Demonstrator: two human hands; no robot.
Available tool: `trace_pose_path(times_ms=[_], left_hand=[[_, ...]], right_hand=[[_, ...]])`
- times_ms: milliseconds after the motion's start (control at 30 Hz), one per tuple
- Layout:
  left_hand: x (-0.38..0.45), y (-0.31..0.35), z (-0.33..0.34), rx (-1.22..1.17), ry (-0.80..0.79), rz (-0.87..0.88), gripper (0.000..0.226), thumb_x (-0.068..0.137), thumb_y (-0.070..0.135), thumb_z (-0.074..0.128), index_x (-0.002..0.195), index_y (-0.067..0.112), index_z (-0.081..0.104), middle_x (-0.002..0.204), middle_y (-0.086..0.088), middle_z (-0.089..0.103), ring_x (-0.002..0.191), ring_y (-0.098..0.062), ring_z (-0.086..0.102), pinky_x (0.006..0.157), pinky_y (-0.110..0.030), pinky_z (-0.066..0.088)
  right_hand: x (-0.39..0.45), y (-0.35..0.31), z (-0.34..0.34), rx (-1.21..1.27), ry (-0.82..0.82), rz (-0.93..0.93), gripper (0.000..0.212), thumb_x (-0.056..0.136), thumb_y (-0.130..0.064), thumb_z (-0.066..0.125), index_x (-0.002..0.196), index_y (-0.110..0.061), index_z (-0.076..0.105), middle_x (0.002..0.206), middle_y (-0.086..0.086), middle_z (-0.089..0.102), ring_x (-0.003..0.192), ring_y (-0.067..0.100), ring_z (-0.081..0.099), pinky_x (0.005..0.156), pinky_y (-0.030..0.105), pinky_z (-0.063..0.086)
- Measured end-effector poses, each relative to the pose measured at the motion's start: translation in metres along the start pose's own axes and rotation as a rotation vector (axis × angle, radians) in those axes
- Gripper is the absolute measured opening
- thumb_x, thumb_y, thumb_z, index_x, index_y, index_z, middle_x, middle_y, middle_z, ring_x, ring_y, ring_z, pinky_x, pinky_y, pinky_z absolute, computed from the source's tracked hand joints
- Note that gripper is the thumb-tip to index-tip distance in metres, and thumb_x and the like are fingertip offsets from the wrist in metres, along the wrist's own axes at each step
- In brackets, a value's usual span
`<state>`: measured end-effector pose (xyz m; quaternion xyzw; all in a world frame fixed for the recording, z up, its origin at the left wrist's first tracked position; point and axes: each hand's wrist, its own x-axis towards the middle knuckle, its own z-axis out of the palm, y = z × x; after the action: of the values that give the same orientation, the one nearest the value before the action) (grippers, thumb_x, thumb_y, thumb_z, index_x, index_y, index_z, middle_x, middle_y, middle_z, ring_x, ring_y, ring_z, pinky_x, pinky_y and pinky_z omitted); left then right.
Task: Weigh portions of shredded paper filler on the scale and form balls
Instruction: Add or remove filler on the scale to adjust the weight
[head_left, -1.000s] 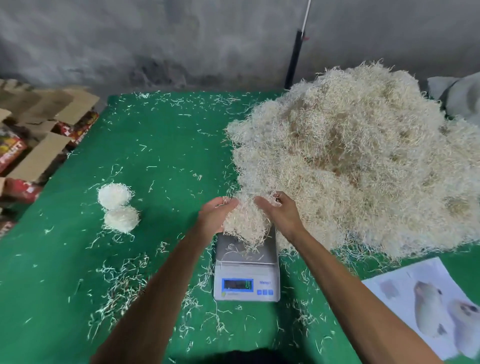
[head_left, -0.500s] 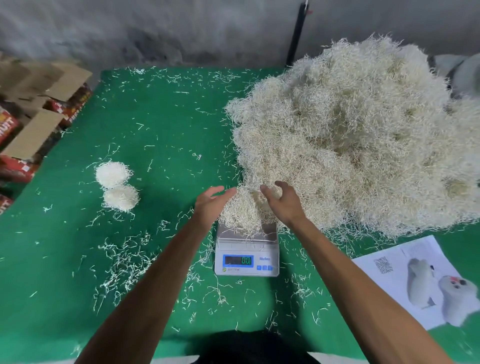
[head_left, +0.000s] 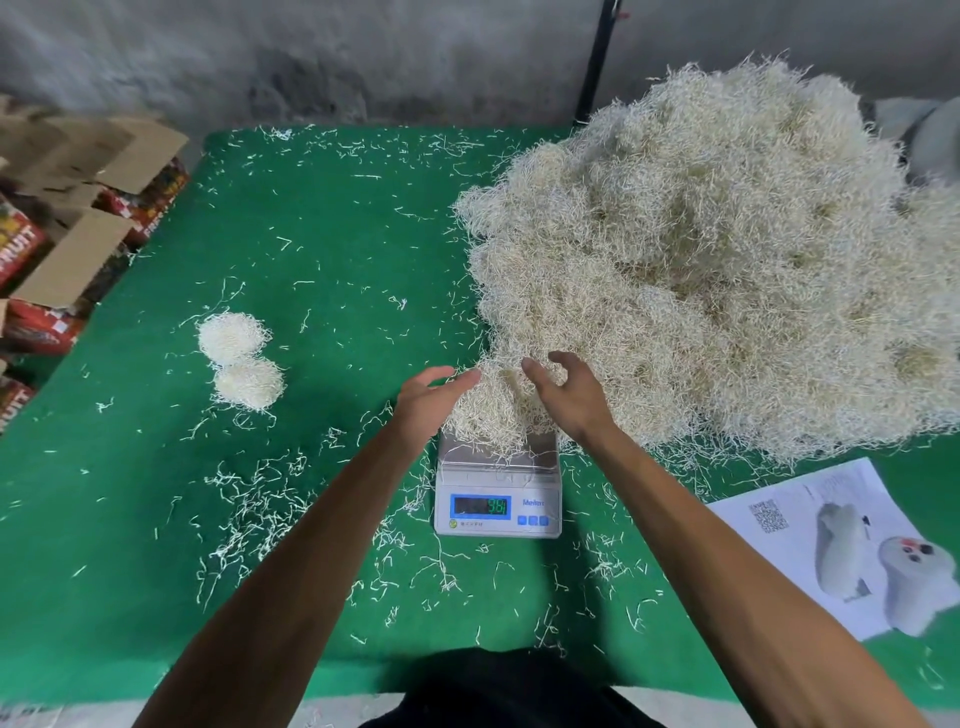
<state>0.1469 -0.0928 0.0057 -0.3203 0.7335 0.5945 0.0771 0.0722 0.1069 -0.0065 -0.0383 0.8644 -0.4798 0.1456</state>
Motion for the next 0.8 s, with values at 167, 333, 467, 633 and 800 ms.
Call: trace_pose_path(times_ms=[167,333,467,633,800], left_hand=[[-0.0013,-0.0031,0.0014,-0.018,-0.002,-0.007,0.075,0.07,0.07,0.076,0.133,0.033,0.058,0.143,-0.003,0.053,0.12,-0.02,0.055,0.104,-0.049,0.048],[-0.0025,-0.0036,0.0044,-0.028,0.02,-0.022,0.07,0.072,0.067,0.076,0.132,0.033,0.06,0.143,-0.003,0.052,0.118,-0.02,0.055,0.095,-0.045,0.053],[-0.0035,-0.0047,0.0044,-0.022,0.021,-0.035,0.07,0.073,0.067,0.076,0.132,0.034,0.06,0.144,-0.004,0.051,0.121,-0.021,0.055,0.097,-0.047,0.053],[-0.0013,-0.0056,0.0025,-0.024,0.034,-0.031,0.07,0.073,0.066,0.077,0.131,0.031,0.06,0.138,-0.006,0.056,0.117,-0.021,0.056,0.098,-0.046,0.052],[-0.0028,-0.0018,0.0054,-0.056,0.027,-0.082,0.071,0.072,0.066,0.078,0.132,0.034,0.057,0.139,-0.003,0.05,0.113,-0.021,0.054,0.075,-0.04,0.059]], right_hand=[[-0.0015,-0.0006,0.0002,0.006,-0.019,-0.004,0.076,0.097,-0.061,0.061,0.153,-0.013,0.043,0.157,0.012,0.046,0.128,0.029,0.06,0.108,0.043,0.043],[-0.0013,-0.0001,0.0017,0.016,-0.015,0.002,0.079,0.095,-0.062,0.063,0.154,-0.013,0.042,0.157,0.012,0.046,0.131,0.027,0.057,0.101,0.036,0.041],[0.0005,0.0005,0.0039,0.018,-0.018,0.006,0.079,0.095,-0.062,0.064,0.153,-0.014,0.042,0.159,0.012,0.043,0.134,0.031,0.054,0.109,0.045,0.044],[0.0022,-0.0004,0.0051,0.023,-0.018,-0.003,0.08,0.093,-0.063,0.065,0.153,-0.015,0.043,0.159,0.011,0.042,0.134,0.031,0.055,0.113,0.051,0.044],[0.0075,0.0006,0.0039,0.028,0.019,-0.024,0.077,0.092,-0.06,0.069,0.15,-0.015,0.048,0.157,0.008,0.046,0.139,0.028,0.05,0.112,0.045,0.041]])
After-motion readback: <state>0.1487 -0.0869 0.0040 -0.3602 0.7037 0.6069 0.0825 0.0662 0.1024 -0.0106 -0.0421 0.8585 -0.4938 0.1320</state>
